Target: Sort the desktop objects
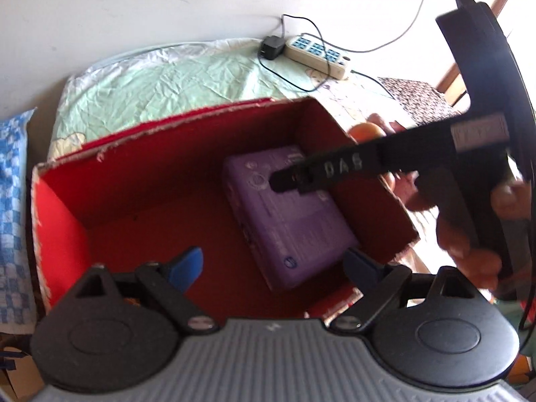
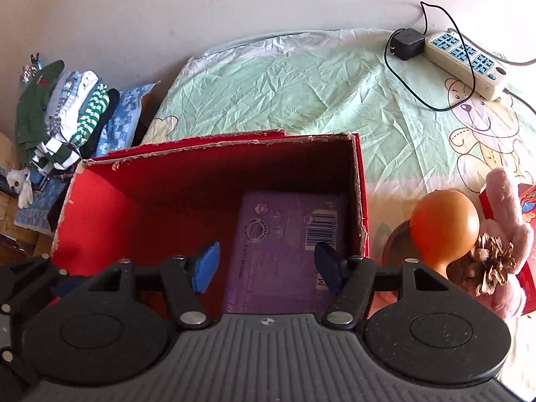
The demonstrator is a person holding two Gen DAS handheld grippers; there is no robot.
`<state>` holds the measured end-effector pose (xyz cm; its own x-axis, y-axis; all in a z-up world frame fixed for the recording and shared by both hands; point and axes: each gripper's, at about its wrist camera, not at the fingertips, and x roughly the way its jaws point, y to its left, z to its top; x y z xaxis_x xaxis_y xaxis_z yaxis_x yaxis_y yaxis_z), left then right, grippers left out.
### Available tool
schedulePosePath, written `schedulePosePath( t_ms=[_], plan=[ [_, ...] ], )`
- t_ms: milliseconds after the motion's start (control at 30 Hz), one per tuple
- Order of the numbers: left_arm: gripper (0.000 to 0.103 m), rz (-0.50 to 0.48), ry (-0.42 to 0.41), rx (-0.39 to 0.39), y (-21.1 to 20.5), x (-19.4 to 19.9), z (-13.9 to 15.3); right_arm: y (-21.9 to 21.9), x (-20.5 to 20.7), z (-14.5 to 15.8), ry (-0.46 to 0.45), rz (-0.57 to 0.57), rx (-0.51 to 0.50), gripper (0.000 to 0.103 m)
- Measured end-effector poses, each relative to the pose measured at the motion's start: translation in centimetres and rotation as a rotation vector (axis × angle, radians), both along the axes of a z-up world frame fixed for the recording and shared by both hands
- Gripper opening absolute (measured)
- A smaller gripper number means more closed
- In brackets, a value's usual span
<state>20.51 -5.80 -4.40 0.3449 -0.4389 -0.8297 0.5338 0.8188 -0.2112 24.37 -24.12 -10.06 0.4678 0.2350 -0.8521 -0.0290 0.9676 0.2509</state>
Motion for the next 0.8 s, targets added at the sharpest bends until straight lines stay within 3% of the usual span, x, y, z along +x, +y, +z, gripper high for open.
schedulePosePath(
  t_ms=[133, 400, 567, 600, 700, 800],
  plan=[
    [0.092, -0.002, -0.032, 0.048, -0.1, 0.8, 0.0, -0.6, 0.0, -0.1, 0.009, -0.047, 0.056, 0.068],
    [0.091, -0.081, 0.129, 0.086, -3.4, 4.0, -3.8, -6.4, -5.0, 3.5, -0.178, -0.253, 0.308, 0.07],
    [0.09, -0.12, 0.221, 0.083, -5.4, 4.7, -6.2, -7.6, -7.5, 3.6, -0.179, -0.282, 0.316, 0.07],
    [0.086, -0.131, 0.225, 0.083, -5.7, 4.7, -6.4, -7.8, -7.8, 3.5, -0.181, -0.287, 0.322, 0.07],
    [0.086, -0.15, 0.228, 0.055, -6.6, 4.6, -6.0, -8.4, -8.7, 3.3, -0.185, -0.302, 0.337, 0.07],
    [0.09, -0.156, 0.216, 0.078, -7.7, 4.2, -5.9, -8.9, -9.6, 3.1, -0.189, -0.317, 0.353, 0.07]
  ],
)
